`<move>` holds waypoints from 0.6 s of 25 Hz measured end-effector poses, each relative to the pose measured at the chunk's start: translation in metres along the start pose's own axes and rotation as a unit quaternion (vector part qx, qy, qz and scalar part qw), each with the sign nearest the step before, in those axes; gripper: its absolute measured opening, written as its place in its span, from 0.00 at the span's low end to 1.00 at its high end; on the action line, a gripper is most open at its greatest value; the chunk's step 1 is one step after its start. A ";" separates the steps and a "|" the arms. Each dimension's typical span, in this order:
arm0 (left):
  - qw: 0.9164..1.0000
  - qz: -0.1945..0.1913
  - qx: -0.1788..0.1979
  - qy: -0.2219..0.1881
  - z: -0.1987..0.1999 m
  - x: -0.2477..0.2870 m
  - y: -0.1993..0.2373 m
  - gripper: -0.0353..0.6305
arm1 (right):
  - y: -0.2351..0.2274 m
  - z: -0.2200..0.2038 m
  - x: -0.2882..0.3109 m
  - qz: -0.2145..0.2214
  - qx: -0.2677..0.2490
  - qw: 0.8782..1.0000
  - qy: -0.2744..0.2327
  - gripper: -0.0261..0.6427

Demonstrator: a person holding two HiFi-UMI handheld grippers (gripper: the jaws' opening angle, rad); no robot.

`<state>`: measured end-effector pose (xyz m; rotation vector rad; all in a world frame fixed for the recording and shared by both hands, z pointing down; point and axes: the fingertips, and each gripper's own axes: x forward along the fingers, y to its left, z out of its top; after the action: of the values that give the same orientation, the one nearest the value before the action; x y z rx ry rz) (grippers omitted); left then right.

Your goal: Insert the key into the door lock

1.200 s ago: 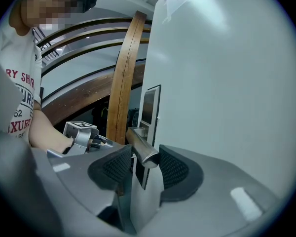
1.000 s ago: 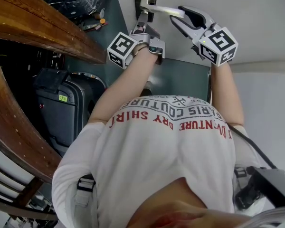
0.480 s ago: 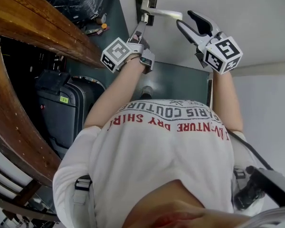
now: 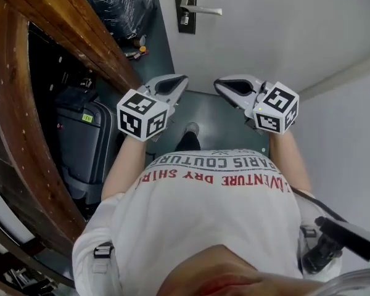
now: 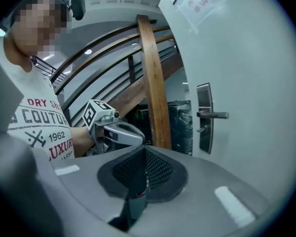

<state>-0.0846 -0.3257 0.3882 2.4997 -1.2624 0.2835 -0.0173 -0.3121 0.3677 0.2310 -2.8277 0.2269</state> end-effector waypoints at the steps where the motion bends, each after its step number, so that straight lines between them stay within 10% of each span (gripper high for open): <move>1: 1.000 -0.004 0.014 0.009 -0.008 -0.013 -0.022 0.06 | 0.022 -0.008 -0.003 0.012 0.001 1.000 0.003 0.04; 15: 0.999 -0.015 -0.023 0.035 -0.088 -0.111 -0.159 0.06 | 0.170 -0.085 -0.065 -0.004 0.035 0.999 0.021 0.04</move>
<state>-0.0243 -0.1216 0.4032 2.4452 -1.1894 0.3281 0.0367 -0.1224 0.4057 0.2503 -2.7787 0.3263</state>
